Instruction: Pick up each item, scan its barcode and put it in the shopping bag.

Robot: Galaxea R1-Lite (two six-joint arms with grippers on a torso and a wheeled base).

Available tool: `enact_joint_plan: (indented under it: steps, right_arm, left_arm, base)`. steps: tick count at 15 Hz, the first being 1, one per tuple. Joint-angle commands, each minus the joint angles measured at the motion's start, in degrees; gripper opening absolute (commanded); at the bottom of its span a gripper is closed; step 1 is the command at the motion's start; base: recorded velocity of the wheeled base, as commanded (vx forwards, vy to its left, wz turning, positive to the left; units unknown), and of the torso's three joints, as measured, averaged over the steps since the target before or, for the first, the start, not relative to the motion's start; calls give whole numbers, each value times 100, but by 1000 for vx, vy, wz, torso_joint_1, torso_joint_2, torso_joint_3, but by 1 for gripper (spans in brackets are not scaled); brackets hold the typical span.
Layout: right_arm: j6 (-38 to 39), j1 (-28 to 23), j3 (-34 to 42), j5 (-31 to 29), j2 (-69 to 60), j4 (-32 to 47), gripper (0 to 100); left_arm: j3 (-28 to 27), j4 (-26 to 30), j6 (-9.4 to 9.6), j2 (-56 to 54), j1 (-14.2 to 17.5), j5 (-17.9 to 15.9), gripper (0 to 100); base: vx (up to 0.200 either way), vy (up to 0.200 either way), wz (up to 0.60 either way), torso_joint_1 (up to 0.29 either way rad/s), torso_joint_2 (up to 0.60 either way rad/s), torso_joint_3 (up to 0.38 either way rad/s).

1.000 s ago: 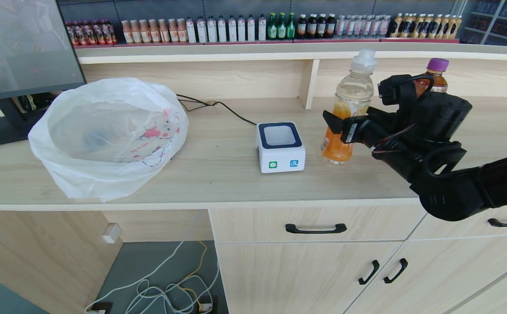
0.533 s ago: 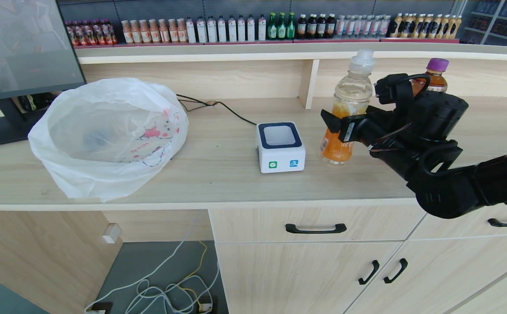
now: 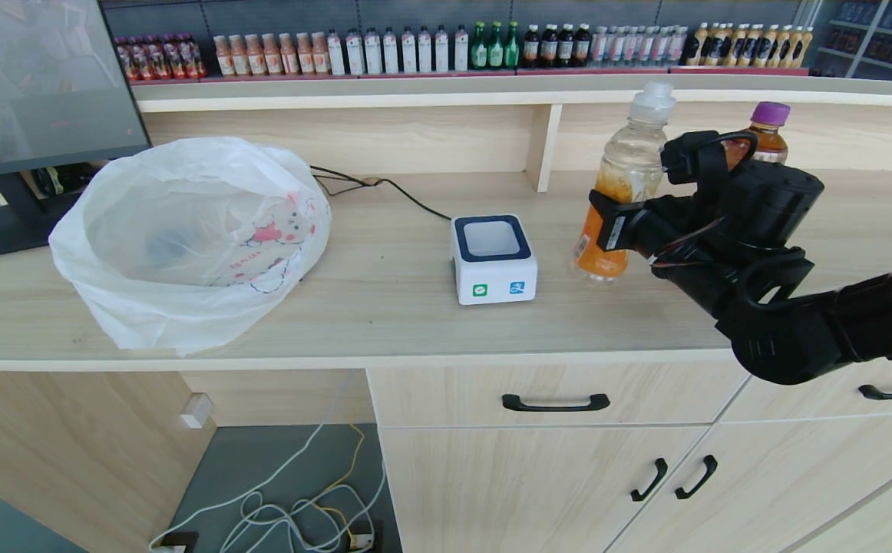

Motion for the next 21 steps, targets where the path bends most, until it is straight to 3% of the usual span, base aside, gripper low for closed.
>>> enact_joint_plan:
  steps: [1, 11, 17, 21]
  right_arm:
    - [-4, 14, -1, 7, -37, -6, 0]
    - [5, 23, 52, 95, -362, 38, 0]
    - [-4, 23, 17, 165, -1188, 846, 0]
    - [13, 58, 113, 209, -1698, 969, 0]
  left_arm:
    - [0, -1, -2, 1, 1, 0, 100]
    - [0, -1, -2, 1, 1, 0, 100]
    - [0, -1, -2, 1, 1, 0, 100]
    - [0, -1, -2, 1, 1, 0, 100]
  base:
    - [0, 0, 0, 0, 0, 0]
    - [0, 0, 0, 0, 0, 0]
    - [0, 0, 0, 0, 0, 0]
    - [0, 0, 0, 0, 0, 0]
